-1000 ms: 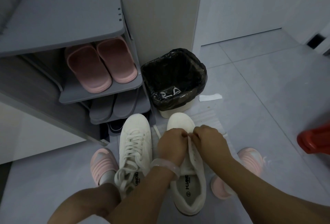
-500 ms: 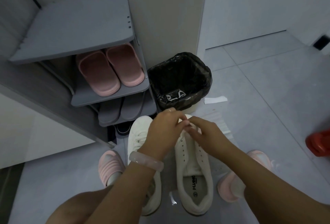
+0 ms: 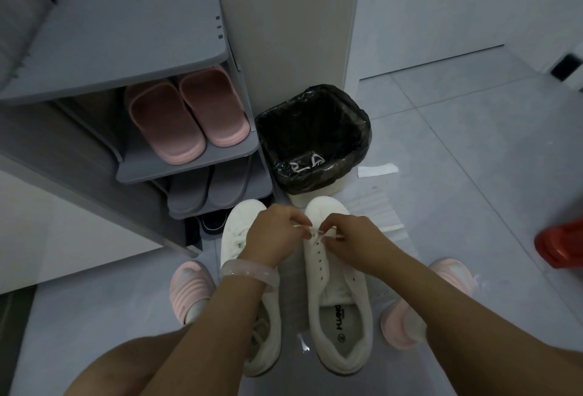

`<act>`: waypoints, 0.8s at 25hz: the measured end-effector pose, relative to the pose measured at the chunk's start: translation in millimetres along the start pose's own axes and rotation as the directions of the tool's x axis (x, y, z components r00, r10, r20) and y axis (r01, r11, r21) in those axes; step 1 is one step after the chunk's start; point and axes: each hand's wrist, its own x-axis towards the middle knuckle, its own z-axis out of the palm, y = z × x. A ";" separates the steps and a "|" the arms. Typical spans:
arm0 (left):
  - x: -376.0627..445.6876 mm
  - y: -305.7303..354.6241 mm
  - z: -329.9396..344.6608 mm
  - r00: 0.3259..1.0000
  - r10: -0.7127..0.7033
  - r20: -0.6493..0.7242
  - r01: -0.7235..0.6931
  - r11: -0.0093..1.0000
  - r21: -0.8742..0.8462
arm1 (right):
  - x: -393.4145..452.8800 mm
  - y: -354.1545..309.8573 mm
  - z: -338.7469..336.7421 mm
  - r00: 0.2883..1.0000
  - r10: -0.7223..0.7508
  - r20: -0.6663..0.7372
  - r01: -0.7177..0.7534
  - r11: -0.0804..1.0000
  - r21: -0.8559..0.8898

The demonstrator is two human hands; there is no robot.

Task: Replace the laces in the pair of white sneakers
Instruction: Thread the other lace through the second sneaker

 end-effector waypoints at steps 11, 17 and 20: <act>-5.6 -0.8 22.1 0.978 0.159 -0.131 -0.087 0.897 0.434 | 7.0 5.5 9.0 0.998 0.041 -0.050 -0.043 0.999 -0.033; 1.0 -0.5 32.1 0.942 0.335 0.012 -0.283 0.777 0.562 | 3.3 8.1 13.1 0.995 0.088 -0.053 -0.083 0.992 0.096; 6.0 -3.2 32.1 0.938 0.345 0.017 -0.293 0.770 0.566 | 1.9 9.3 13.0 0.991 0.133 -0.032 -0.126 0.979 0.158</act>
